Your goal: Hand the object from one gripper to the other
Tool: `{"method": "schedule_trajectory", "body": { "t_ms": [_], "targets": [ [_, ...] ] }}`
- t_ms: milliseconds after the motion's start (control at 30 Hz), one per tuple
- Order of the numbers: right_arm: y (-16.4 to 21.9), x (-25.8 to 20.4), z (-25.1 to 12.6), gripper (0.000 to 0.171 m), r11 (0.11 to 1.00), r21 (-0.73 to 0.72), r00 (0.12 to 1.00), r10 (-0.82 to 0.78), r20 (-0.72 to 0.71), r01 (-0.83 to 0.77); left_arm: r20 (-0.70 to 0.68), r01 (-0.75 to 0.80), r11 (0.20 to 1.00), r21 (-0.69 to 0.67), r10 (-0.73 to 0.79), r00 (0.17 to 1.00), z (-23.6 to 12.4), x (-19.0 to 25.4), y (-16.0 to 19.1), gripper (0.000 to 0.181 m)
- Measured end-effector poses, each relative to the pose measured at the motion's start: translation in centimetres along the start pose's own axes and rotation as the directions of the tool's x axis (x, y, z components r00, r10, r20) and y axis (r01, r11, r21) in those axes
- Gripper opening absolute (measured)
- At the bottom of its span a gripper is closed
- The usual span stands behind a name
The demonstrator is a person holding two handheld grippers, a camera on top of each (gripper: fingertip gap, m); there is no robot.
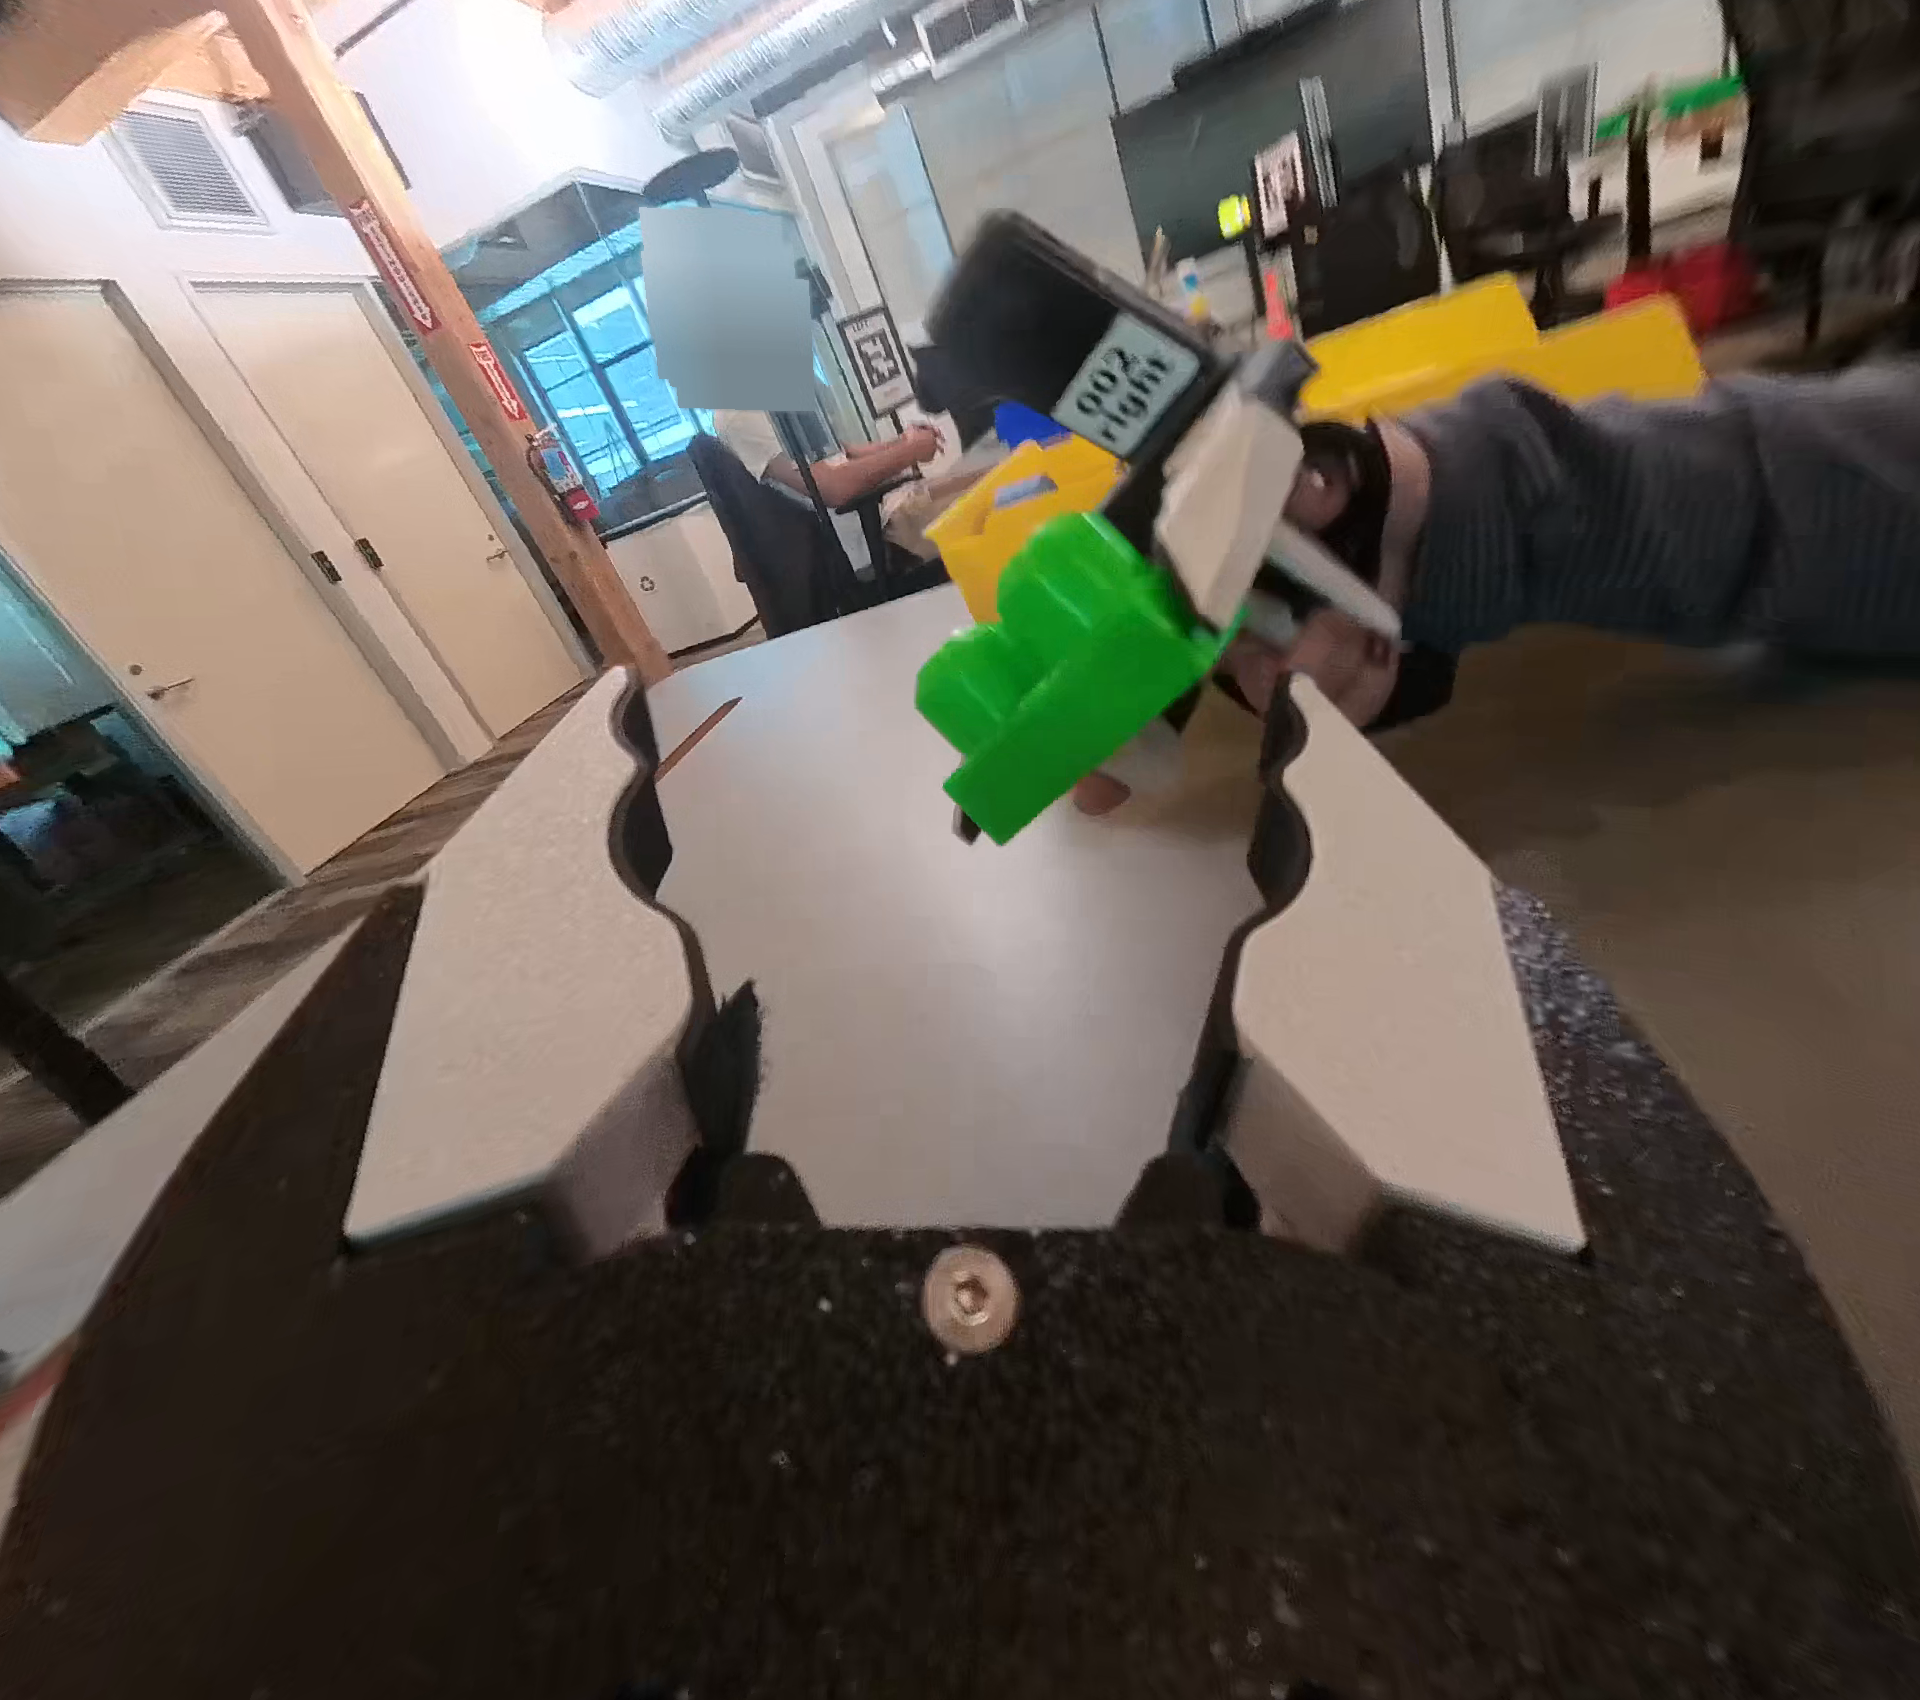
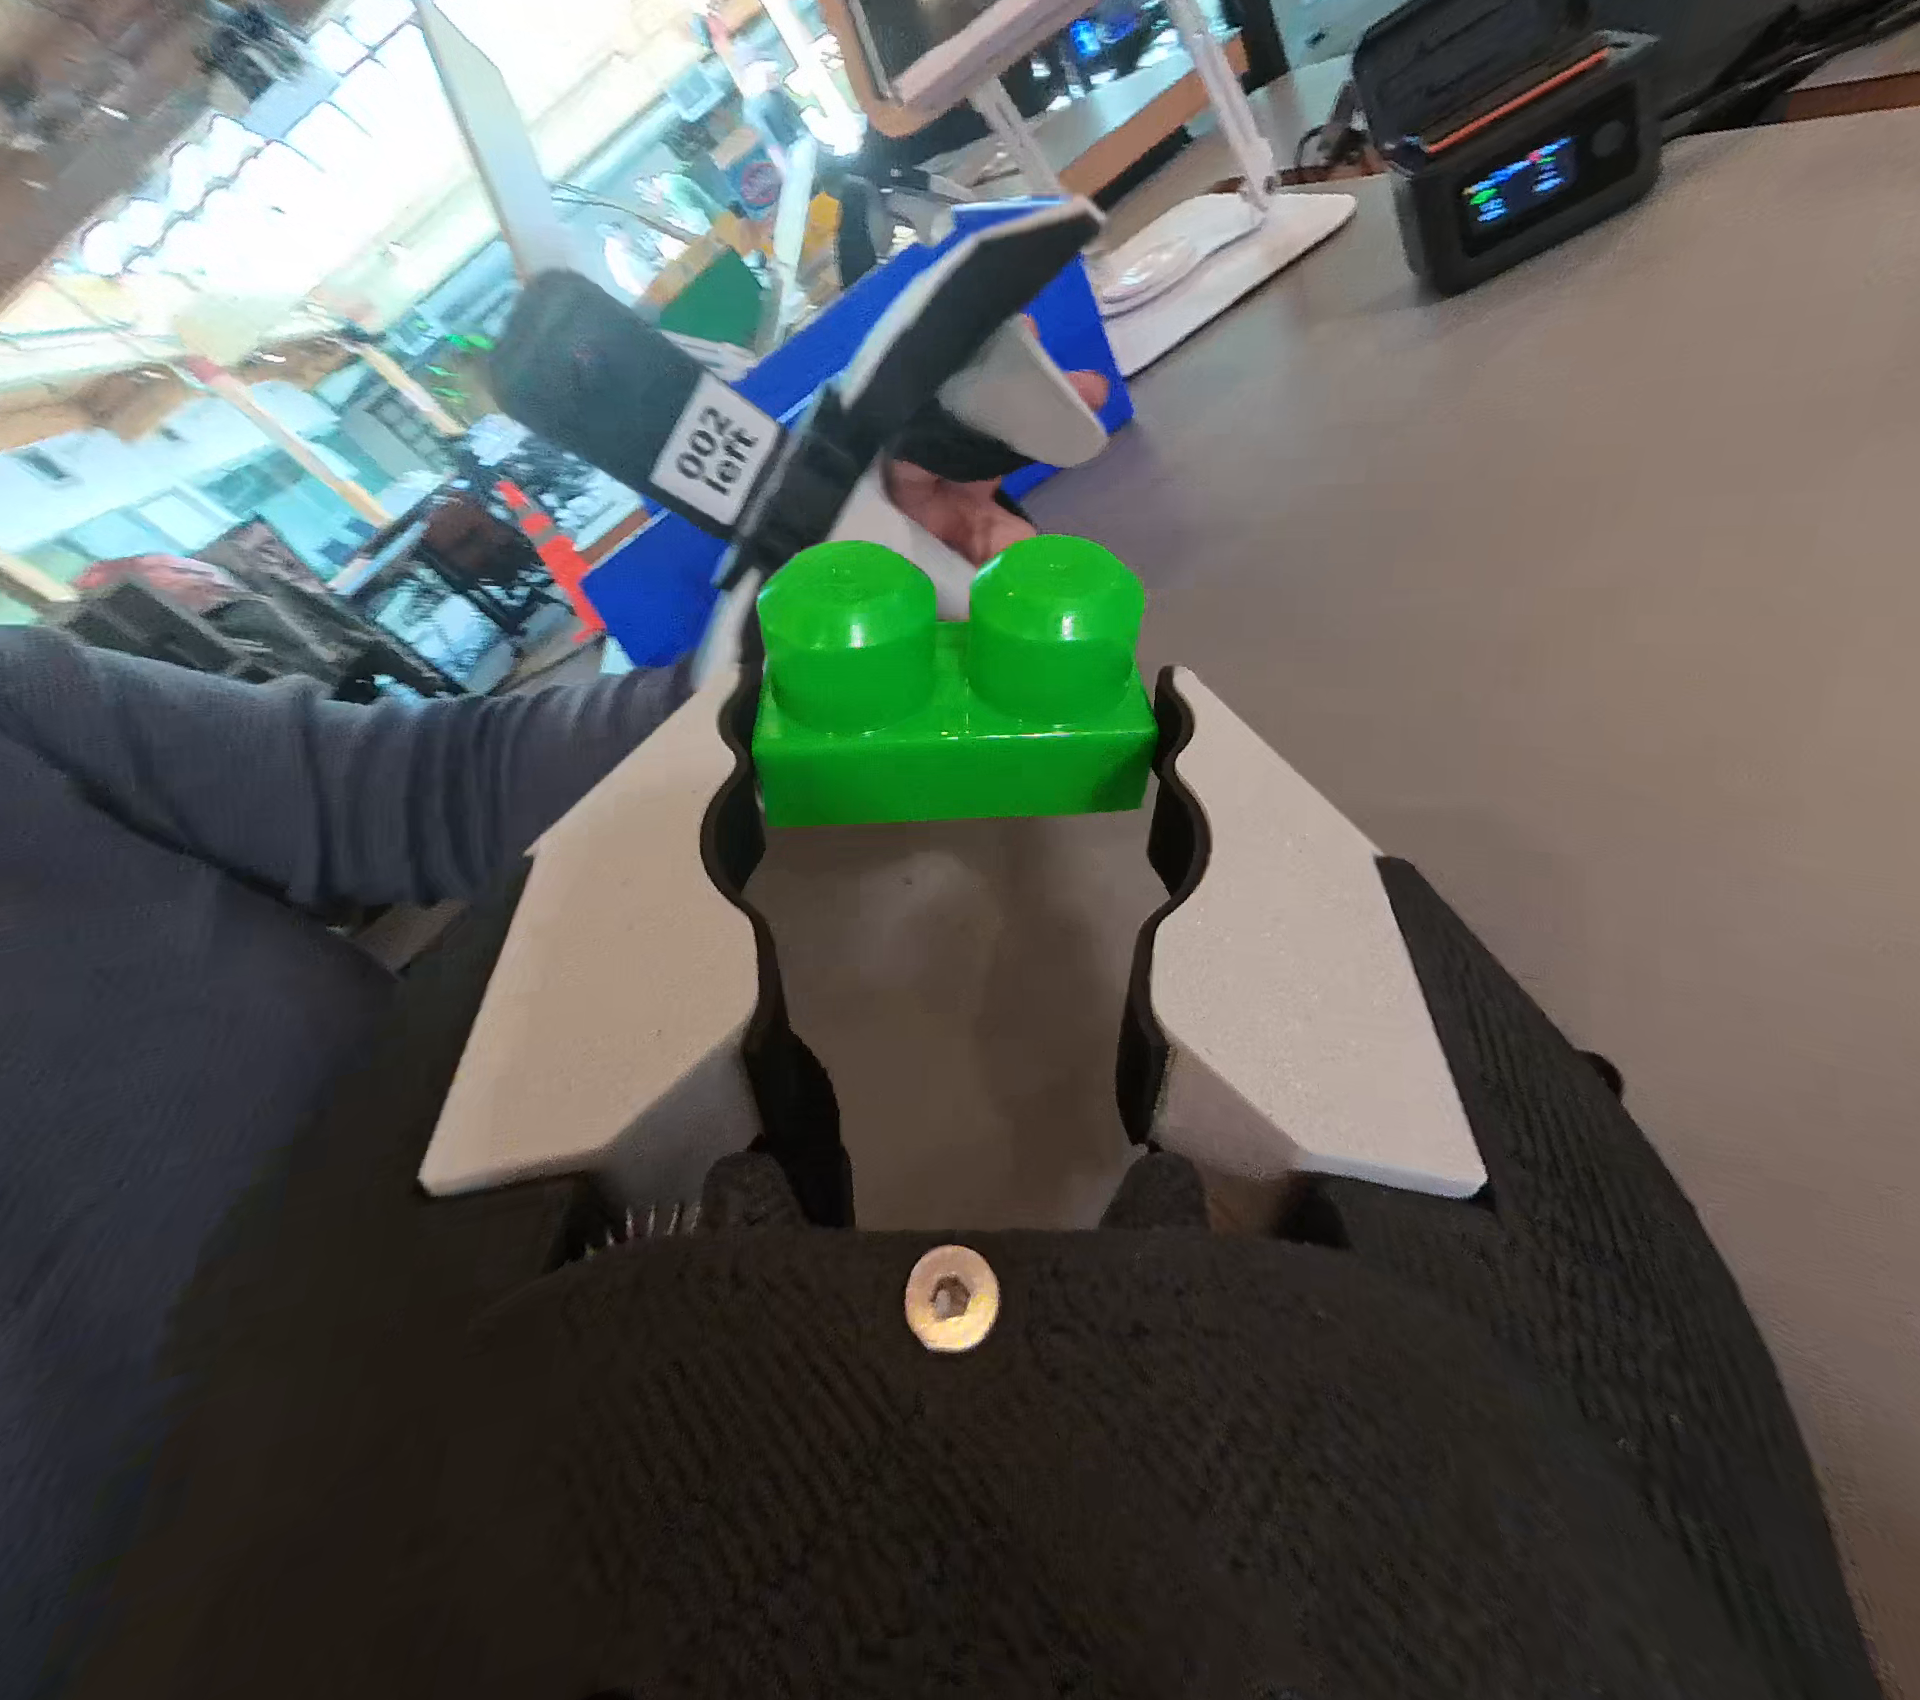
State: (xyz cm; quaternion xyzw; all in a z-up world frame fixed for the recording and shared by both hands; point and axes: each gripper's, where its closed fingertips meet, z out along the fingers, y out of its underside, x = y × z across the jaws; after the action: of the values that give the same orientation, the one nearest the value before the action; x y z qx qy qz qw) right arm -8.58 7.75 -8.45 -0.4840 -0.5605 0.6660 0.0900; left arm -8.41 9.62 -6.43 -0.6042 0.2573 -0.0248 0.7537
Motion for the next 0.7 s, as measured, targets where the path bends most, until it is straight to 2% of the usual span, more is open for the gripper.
{"method": "schedule_trajectory", "body": {
  "t_ms": [100,167,267,333,433,500,700],
  "targets": [
    [1.0,-1.4,0.6,0.075,0.997,-0.054,0.994,0.058,0.095,-0.053,-0.050,-0.193,0.977,-0.088,0.189,0.981,1.1,2.3,1.1,0.112],
    [1.8,-1.5,0.9,0.075,0.993,-0.102,0.992,0.076,0.104,-0.065,-0.031,-0.348,0.926,-0.149,0.347,0.937,1.7,2.8,1.7,0.109],
    [2.8,-1.7,1.2,0.075,0.984,-0.155,0.988,0.108,0.114,-0.089,0.021,-0.615,0.760,-0.208,0.632,0.774,2.0,3.1,1.7,0.095],
    [3.1,-1.9,1.3,0.075,0.979,-0.172,0.983,0.134,0.129,-0.111,-0.002,-0.711,0.675,-0.197,0.725,0.689,2.2,4.2,1.5,0.081],
    [3.8,-2.1,1.3,0.075,0.970,-0.211,0.978,0.152,0.140,-0.121,-0.008,-0.733,0.650,-0.198,0.747,0.665,2.3,4.6,1.6,0.073],
    [4.1,-2.3,1.3,0.075,0.966,-0.228,0.976,0.158,0.149,-0.122,-0.001,-0.721,0.663,-0.200,0.736,0.677,2.1,4.3,1.6,0.065],
    [3.9,-2.0,1.4,0.075,0.973,-0.216,0.985,0.114,0.130,-0.084,-0.008,-0.660,0.719,-0.219,0.675,0.738,2.2,4.0,1.7,0.057]
  ]
}}
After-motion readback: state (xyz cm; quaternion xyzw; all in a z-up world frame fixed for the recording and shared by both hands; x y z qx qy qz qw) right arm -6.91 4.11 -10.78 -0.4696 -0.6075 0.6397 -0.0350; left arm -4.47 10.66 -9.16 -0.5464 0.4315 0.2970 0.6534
